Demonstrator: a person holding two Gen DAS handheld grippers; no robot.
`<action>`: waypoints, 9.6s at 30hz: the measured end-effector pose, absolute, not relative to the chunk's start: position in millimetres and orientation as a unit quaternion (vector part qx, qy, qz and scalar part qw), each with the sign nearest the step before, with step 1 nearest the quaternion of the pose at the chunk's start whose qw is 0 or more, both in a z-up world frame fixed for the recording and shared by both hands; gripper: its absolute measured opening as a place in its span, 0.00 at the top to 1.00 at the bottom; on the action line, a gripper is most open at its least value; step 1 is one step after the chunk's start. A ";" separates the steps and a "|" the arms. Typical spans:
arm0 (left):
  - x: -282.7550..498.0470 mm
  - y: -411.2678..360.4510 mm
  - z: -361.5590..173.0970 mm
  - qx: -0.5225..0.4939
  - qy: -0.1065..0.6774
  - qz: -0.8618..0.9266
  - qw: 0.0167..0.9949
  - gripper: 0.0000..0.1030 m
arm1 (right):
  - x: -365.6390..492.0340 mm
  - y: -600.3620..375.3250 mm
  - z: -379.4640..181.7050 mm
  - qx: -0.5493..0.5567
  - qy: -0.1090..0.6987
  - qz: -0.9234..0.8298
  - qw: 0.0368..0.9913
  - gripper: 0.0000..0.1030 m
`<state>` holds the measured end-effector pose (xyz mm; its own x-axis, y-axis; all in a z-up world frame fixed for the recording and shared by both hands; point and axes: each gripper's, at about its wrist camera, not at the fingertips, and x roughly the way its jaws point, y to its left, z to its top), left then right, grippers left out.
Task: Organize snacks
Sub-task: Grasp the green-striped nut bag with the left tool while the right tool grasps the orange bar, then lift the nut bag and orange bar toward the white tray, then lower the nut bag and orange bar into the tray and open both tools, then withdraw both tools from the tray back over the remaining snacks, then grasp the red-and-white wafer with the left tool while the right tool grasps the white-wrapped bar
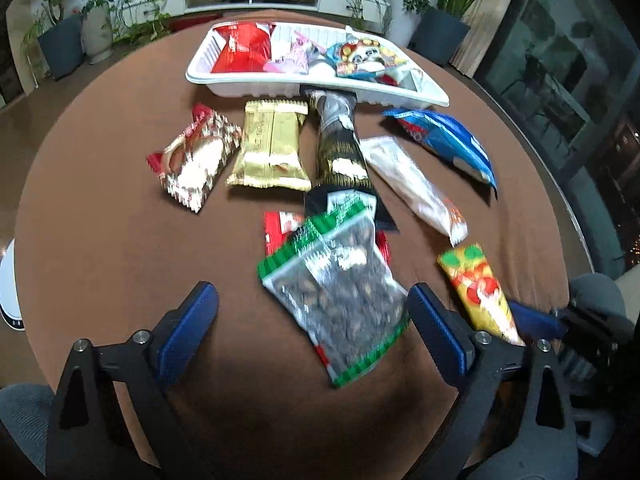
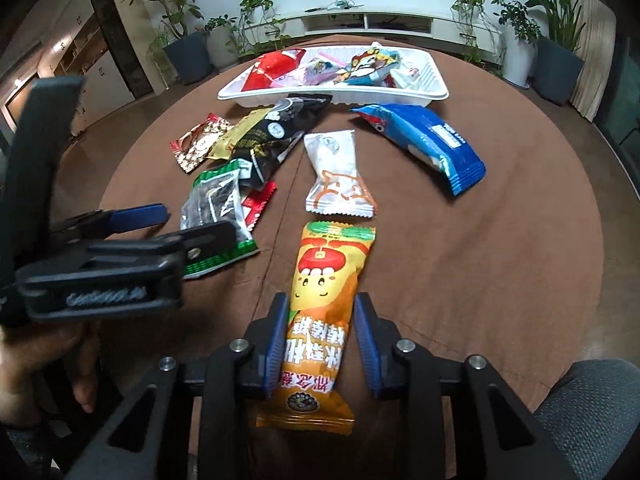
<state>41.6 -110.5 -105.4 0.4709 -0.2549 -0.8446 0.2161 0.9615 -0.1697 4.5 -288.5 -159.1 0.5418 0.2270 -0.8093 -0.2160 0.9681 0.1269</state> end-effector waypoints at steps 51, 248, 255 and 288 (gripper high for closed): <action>5.4 -83.1 -100.6 -0.061 0.475 -0.242 0.844 0.77 | 6.4 -289.7 -162.6 -0.001 0.467 0.131 0.874 0.76; 138.7 -83.2 -118.4 0.123 0.512 -0.190 0.829 0.73 | 47.1 -367.6 -123.5 0.141 0.372 0.136 0.907 0.24; 131.4 -84.4 -115.3 0.121 0.506 -0.200 0.830 0.82 | 45.5 -362.4 -122.4 0.131 0.377 0.137 0.907 0.26; 27.3 -72.3 -100.0 -0.040 0.472 -0.233 0.849 0.82 | 126.1 -262.4 -160.6 -0.089 0.480 0.139 0.862 0.47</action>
<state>27.3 -72.3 -100.0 0.4447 -0.4338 -0.7836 0.3588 0.8879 -0.2878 126.1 -262.4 -160.6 0.5005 0.1536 -0.8520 -0.3244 0.9457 -0.0201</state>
